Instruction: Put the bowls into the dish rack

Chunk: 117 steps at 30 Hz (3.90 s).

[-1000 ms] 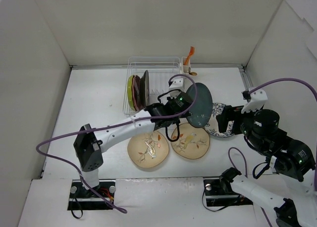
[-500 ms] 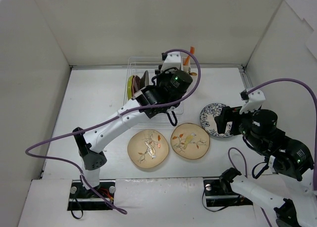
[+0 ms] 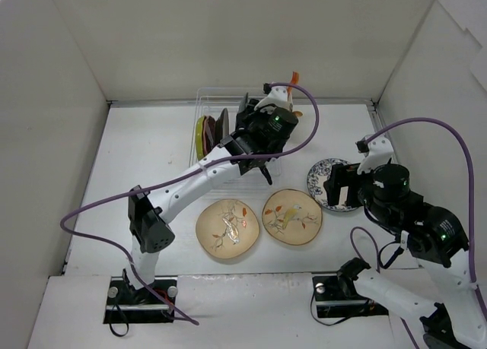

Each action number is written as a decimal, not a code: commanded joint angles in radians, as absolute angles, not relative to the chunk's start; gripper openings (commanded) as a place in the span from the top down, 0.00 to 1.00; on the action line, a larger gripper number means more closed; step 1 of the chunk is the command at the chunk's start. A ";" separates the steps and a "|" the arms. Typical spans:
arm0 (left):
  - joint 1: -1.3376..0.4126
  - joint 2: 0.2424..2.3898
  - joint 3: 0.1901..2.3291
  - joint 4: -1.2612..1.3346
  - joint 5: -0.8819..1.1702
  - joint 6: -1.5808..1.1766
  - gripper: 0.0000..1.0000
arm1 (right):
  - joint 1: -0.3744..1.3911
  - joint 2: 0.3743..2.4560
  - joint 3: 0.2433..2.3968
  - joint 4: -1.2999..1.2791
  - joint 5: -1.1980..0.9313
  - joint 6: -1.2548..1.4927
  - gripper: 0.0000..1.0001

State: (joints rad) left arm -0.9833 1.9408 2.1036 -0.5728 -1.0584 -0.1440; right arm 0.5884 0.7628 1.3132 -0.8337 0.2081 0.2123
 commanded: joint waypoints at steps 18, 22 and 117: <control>-0.868 1.944 2.022 -0.275 -1.082 0.097 1.00 | 0.583 0.818 1.278 -0.756 0.229 0.222 0.21; -0.859 1.959 2.031 -0.305 -1.063 0.065 1.00 | 0.580 0.830 1.272 -0.749 0.230 0.221 0.21; -0.716 0.650 0.164 -0.100 0.060 -1.203 0.41 | 0.571 0.916 1.147 -0.601 -0.060 0.219 0.21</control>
State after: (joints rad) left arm -0.7124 0.6079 0.1802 -0.2253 0.0238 -1.1641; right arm 0.5808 0.9062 1.1519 -0.6640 -0.0479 0.2268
